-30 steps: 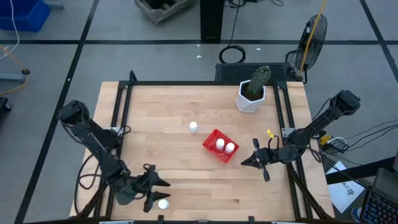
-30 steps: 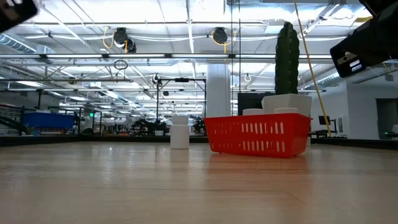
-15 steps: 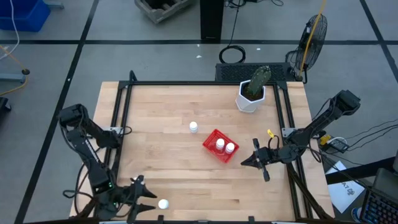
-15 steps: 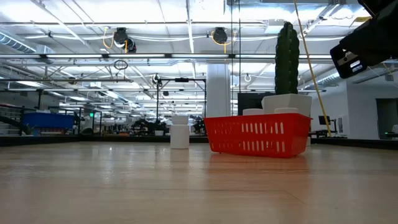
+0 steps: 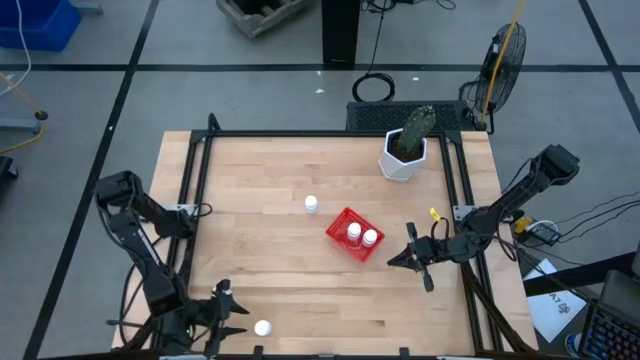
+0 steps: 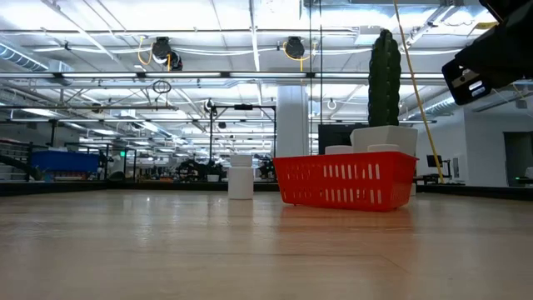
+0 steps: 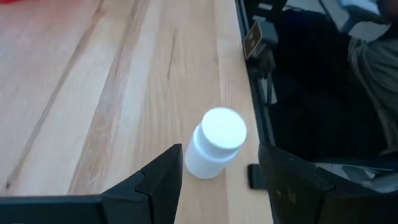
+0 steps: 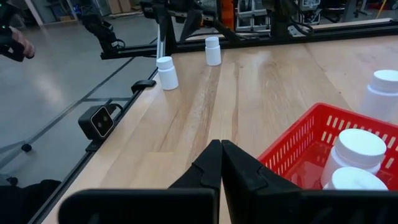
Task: Pick and place pill bottles into a basket
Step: Put the white pill bottle into the red bin
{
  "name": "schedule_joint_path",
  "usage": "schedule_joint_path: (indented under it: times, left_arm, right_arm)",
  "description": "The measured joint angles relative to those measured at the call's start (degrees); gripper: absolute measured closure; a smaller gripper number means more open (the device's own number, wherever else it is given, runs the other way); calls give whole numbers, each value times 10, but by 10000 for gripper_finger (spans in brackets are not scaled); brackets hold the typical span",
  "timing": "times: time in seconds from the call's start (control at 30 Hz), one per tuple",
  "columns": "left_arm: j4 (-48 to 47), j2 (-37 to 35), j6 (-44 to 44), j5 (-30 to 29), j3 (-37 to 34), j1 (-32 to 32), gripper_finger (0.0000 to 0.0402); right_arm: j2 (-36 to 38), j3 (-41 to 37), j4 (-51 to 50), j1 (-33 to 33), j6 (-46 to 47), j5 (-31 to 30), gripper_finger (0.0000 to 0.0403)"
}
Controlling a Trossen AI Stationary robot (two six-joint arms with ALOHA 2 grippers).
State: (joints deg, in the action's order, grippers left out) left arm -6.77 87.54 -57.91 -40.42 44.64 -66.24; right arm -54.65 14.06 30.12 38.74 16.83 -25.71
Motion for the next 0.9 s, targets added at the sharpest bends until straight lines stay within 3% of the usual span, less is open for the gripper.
schedule_joint_path:
  times: [0.27,0.53,0.9]
  left_arm:
    - [5,54,-52,23,0,0,186]
    - [75,100,-28,-1,0,0,186]
    - [49,99,-42,14,0,6,186]
  right_arm:
    - [0,0,-1,0,0,0,403]
    - [0,0,-1,0,0,0,403]
    - [0,-12,5,0,5,0,403]
